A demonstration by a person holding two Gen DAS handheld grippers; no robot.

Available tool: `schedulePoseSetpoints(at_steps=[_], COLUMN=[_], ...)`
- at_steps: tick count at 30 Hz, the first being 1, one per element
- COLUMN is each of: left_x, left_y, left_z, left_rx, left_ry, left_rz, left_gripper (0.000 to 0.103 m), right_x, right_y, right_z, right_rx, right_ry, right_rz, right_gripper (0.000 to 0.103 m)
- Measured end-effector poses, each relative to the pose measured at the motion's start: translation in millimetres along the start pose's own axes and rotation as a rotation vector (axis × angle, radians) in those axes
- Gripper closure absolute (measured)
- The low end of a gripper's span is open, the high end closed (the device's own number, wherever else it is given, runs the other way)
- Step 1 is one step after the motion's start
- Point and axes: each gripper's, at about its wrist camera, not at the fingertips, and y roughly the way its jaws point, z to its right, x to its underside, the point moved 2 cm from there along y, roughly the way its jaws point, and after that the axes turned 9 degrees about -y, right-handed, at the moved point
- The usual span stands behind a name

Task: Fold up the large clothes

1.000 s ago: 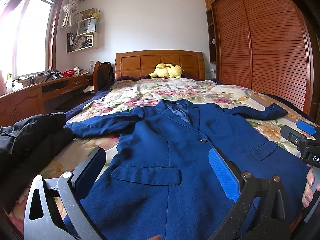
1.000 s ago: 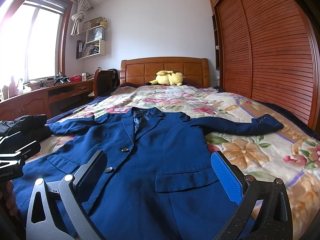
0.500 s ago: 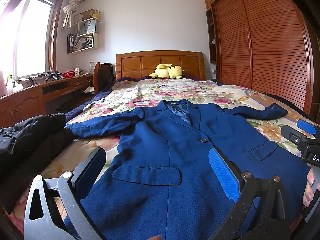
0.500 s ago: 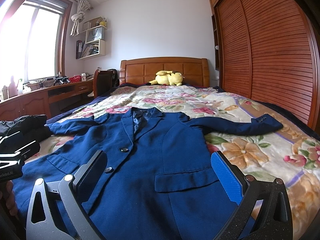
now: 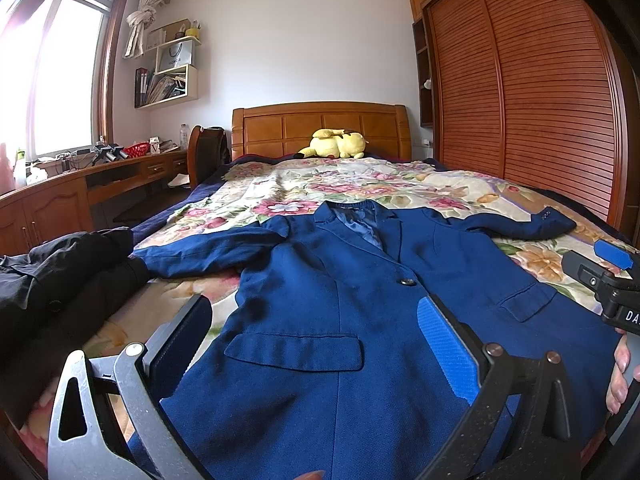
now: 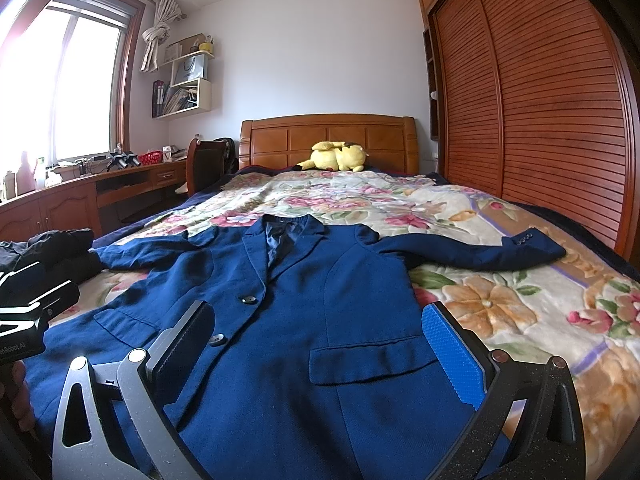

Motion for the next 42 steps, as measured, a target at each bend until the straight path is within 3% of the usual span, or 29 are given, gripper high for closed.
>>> schedulePoseSetpoints(at_steps=[28, 37, 42], left_x=[-0.3, -18.2, -25.4], left_y=[-0.8, 1.5, 10.2], left_z=[-0.3, -20.7, -39.6], left_rx=[0.001, -0.027, -0.046], left_ry=[0.006, 0.053, 0.053], left_rz=[-0.004, -0.027, -0.062], left_gripper=[0.0, 0.0, 0.0], right_x=[0.2, -1.7, -7.0], right_y=[-0.1, 10.7, 17.9], right_z=[-0.3, -9.3, -19.6], right_rx=[0.001, -0.072, -0.069], right_ry=[-0.001, 0.005, -0.037], right_rz=[0.002, -0.025, -0.027], right_gripper=[0.0, 0.0, 0.0])
